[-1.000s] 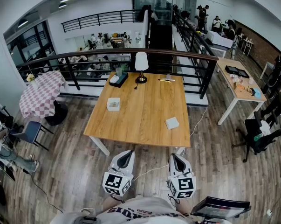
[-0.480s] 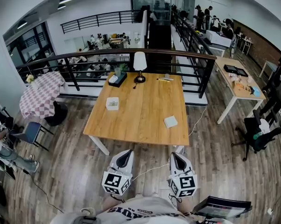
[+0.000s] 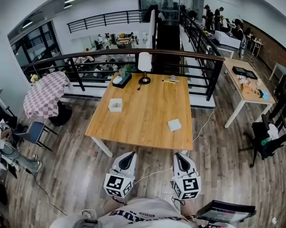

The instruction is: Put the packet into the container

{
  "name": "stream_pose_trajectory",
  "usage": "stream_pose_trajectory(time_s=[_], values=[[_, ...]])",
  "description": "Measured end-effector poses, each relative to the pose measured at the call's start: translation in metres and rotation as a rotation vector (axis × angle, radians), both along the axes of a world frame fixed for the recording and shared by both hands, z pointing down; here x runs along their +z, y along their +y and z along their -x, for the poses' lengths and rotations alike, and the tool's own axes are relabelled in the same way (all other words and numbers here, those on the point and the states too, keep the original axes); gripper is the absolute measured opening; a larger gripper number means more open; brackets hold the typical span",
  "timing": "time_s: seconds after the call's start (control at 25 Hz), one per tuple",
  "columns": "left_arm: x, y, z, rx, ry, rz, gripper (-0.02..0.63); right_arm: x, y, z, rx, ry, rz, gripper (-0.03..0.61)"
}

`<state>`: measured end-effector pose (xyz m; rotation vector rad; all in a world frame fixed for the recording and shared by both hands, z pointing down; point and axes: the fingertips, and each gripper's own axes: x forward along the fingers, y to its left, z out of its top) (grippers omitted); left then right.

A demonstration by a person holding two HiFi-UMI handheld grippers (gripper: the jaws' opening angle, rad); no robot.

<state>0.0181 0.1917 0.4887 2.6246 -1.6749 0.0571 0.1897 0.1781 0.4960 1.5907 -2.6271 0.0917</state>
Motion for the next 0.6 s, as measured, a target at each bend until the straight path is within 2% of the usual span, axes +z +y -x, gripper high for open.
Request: stream_pose_trajectory(time_s=[0.32,0.6], values=[[0.004,-0.009,-0.034,-0.028,-0.012,-0.005,0.003,0.018,-0.014,-0.03,-0.024,-0.027,0.023,0.008],[0.011,-0.007,-0.051,-0.045,-0.016,0.022,0.003,0.027,-0.016,-0.048,-0.023,-0.033,0.053,0.008]])
